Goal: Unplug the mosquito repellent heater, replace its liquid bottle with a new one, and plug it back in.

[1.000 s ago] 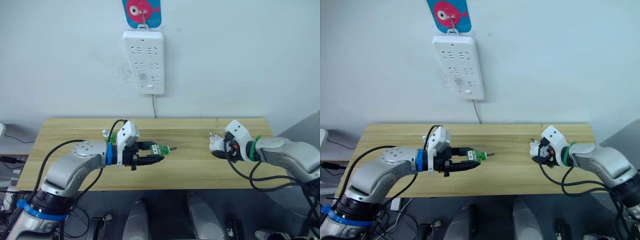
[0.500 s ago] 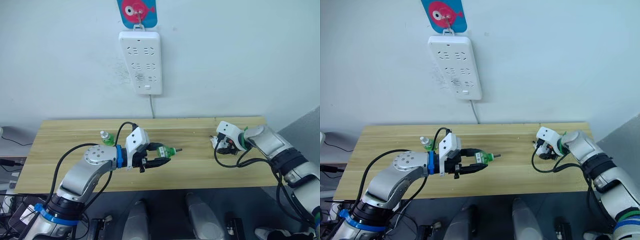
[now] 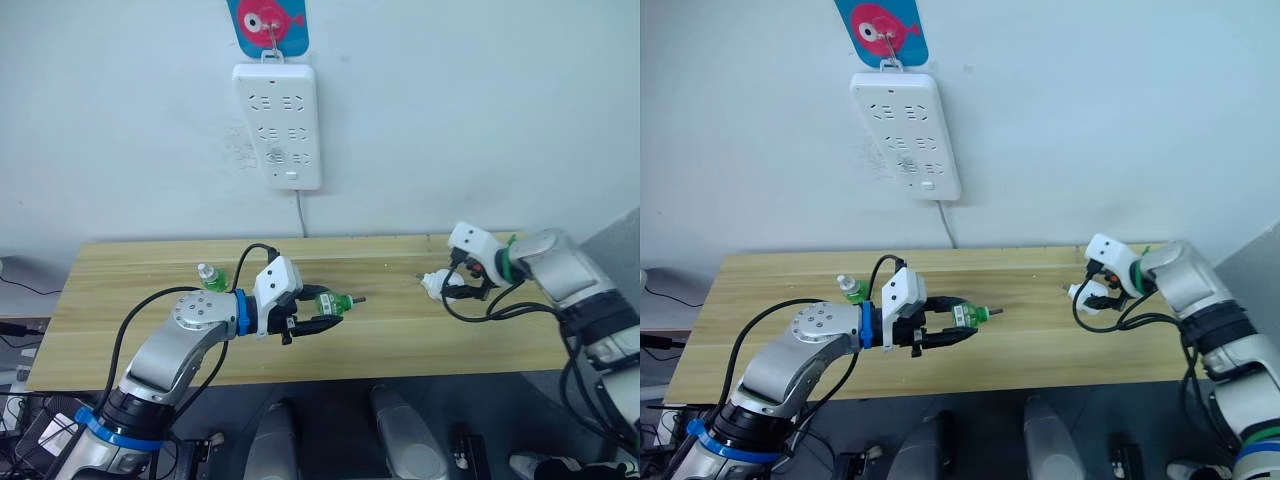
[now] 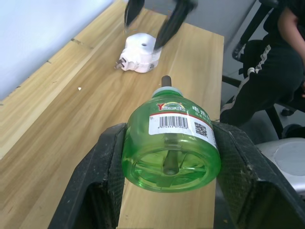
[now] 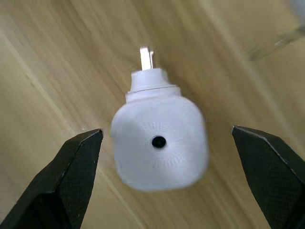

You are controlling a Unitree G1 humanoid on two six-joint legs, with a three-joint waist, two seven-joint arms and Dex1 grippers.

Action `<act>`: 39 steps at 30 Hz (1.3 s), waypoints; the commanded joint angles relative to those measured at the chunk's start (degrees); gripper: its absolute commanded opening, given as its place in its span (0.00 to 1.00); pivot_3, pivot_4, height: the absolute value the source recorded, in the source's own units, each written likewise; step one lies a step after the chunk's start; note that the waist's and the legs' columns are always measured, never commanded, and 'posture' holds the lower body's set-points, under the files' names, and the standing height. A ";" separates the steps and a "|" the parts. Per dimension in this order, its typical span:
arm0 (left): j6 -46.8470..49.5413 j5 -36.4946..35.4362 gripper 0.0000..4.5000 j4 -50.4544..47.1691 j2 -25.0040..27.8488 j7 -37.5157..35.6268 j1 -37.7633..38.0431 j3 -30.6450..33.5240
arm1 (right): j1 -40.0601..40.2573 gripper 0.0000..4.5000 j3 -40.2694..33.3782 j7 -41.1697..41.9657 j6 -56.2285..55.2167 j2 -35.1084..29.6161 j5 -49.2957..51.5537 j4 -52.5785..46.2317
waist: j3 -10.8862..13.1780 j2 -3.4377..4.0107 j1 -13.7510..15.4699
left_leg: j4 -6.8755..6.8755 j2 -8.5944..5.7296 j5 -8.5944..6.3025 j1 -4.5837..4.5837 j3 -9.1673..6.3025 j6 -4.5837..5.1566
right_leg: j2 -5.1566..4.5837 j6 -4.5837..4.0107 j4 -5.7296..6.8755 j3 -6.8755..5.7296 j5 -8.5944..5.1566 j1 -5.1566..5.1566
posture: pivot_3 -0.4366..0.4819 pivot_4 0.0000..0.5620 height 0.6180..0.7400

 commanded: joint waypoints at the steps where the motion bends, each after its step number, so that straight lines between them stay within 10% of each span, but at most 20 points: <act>1: -2.00 -0.39 0.51 -0.91 -0.71 -0.71 0.66 0.85 | 2.89 1.00 -5.54 2.98 6.26 -3.42 4.74 -11.06 | 0.00 0.00 -0.10 | 0.00 0.01 0.00 0.01 -0.05 0.00 | 0.00 0.00 -0.04 -0.08 0.00 0.07 | 0.18 0.47 1.00; 5: -6.89 -1.66 0.51 -2.24 -5.83 1.78 2.17 2.74 | 10.18 1.00 -19.63 2.82 16.12 -2.97 17.20 -25.87 | -0.02 0.02 -0.25 | 0.02 0.01 0.00 0.07 -0.08 0.00 | 0.00 0.00 -0.03 -0.11 0.00 0.17 | 0.17 0.47 1.00; 16: -17.73 2.83 0.51 -3.88 -18.92 13.06 3.55 2.54 | 18.13 1.00 -48.39 -26.64 41.15 34.15 47.64 -43.90 | -0.15 -0.03 -0.53 | 0.35 0.01 0.01 0.16 -0.21 0.00 | 0.04 0.05 -0.03 -0.20 0.12 0.48 | 0.15 0.46 1.00; 30: -18.88 4.46 0.51 -5.99 -22.00 15.85 3.77 -0.77 | 15.42 1.00 -48.16 -47.95 39.38 51.18 60.33 -40.65 | -0.18 0.03 -1.93 | 0.30 0.02 0.00 0.12 -0.24 0.00 | 0.06 0.04 -0.07 -0.23 0.13 0.46 | 0.16 0.46 1.00; 39: -19.16 4.69 0.51 -6.44 -21.92 16.21 4.32 -0.83 | 16.49 0.40 -45.54 -54.00 35.74 47.25 72.40 -36.40 | -0.18 0.03 -1.94 | 0.26 0.02 0.00 0.12 -0.23 0.01 | 0.07 0.04 -0.10 -0.22 0.13 0.45 | 0.17 0.46 1.00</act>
